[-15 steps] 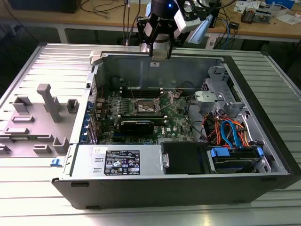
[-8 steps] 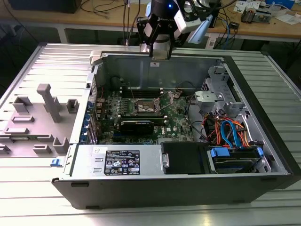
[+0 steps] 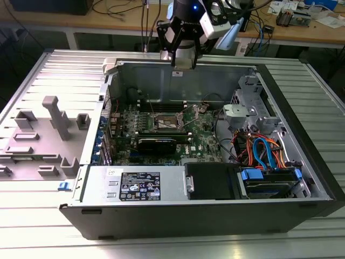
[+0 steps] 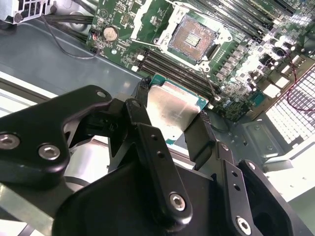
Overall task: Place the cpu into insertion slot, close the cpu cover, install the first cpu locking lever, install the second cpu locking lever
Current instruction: 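Place the cpu into insertion slot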
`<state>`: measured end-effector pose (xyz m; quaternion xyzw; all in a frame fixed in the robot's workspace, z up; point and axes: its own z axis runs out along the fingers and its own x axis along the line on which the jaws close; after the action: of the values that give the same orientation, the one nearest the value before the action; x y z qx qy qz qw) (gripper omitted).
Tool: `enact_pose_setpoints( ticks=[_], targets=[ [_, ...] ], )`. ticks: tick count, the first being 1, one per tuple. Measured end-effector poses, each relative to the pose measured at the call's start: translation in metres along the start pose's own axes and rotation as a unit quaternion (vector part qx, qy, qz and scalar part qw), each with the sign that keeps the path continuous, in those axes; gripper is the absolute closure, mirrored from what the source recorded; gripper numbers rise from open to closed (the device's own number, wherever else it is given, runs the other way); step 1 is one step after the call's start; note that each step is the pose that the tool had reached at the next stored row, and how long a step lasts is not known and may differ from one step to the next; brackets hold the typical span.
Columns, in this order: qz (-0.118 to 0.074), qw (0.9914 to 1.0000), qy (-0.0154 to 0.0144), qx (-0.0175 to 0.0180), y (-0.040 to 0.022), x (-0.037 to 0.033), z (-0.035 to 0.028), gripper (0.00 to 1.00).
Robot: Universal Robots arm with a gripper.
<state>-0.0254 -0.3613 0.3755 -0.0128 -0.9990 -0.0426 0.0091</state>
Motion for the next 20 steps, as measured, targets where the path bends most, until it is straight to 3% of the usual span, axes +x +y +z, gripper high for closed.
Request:
enact_pose_setpoints(
  ticks=[20],
  targets=[
    [0.0,0.99998,-0.0002,0.0067,-0.0032,-0.0001,-0.0003,0.46]
  ],
)
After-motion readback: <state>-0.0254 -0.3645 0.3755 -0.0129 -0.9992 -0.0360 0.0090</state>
